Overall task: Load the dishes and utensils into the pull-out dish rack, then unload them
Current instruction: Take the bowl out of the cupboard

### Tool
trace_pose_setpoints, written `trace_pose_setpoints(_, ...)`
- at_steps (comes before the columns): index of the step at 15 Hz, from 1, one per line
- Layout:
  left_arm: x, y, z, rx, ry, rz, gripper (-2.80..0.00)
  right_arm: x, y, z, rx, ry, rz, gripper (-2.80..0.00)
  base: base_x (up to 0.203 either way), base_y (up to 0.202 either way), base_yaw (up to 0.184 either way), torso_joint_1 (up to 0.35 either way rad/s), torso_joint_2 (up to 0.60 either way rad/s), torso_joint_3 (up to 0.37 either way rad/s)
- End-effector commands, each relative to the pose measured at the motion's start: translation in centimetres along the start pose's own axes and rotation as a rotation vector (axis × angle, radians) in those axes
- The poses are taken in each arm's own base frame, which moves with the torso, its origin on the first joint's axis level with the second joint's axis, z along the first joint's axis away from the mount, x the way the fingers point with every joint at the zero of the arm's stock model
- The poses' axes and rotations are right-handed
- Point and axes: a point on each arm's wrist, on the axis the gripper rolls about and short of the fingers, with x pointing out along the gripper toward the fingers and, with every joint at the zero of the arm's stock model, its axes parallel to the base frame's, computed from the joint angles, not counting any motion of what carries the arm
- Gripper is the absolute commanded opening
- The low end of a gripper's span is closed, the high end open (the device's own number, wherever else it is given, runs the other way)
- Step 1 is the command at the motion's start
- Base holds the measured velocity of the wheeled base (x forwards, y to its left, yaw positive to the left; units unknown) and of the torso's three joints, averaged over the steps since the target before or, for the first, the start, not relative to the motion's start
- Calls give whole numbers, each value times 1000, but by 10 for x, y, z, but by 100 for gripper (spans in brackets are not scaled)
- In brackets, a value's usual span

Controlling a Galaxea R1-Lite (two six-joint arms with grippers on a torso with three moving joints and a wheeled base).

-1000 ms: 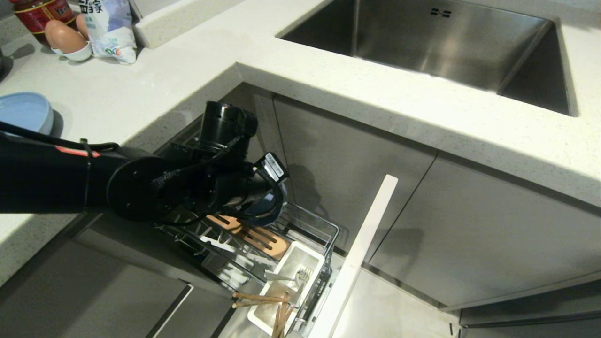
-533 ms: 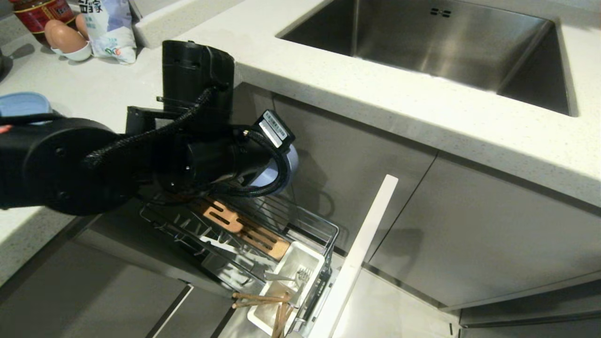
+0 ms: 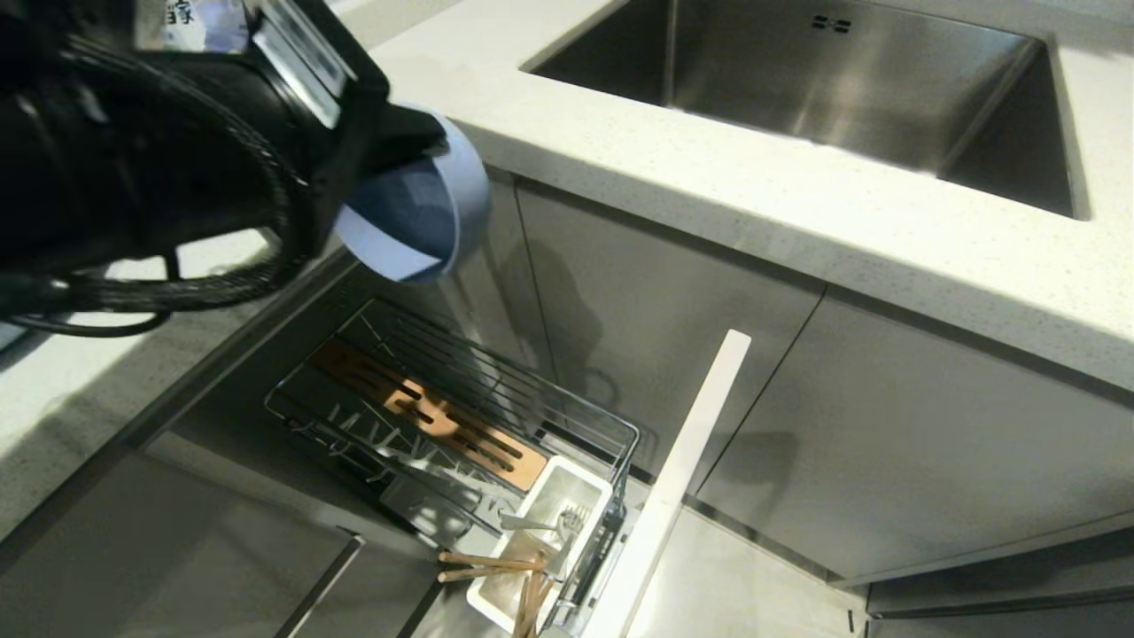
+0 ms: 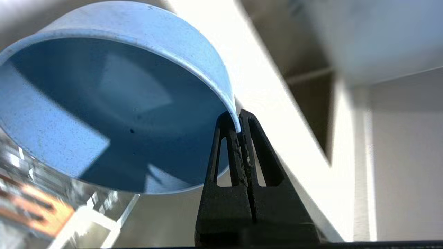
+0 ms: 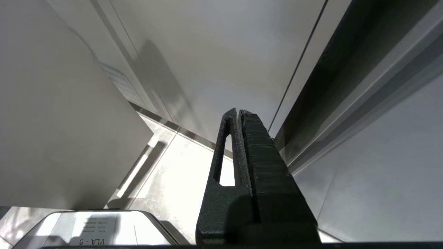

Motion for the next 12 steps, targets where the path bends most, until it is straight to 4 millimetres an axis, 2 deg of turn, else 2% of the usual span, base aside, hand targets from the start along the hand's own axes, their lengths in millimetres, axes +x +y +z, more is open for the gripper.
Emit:
trace_pose_setpoints(1, -40, -1, 30, -7, -94, -62, -280, 0, 0, 0, 0, 0, 0, -280, 0, 0, 0, 0, 0, 0)
trace_pose_setpoints(3, -61, 1, 47, 62, -176, -53, -280, 0, 0, 0, 0, 0, 0, -280, 0, 0, 0, 0, 0, 0)
trace_pose_setpoints(5, -69, 9, 62, 136, -261, 15, -280, 0, 0, 0, 0, 0, 0, -280, 0, 0, 0, 0, 0, 0)
trace_pose_setpoints(10, -80, 36, 91, 369, -416, 359, -280, 0, 0, 0, 0, 0, 0, -280, 0, 0, 0, 0, 0, 0)
trace_pose_setpoints(12, -95, 42, 103, 421, -391, 508, -280, 0, 0, 0, 0, 0, 0, -280, 0, 0, 0, 0, 0, 0)
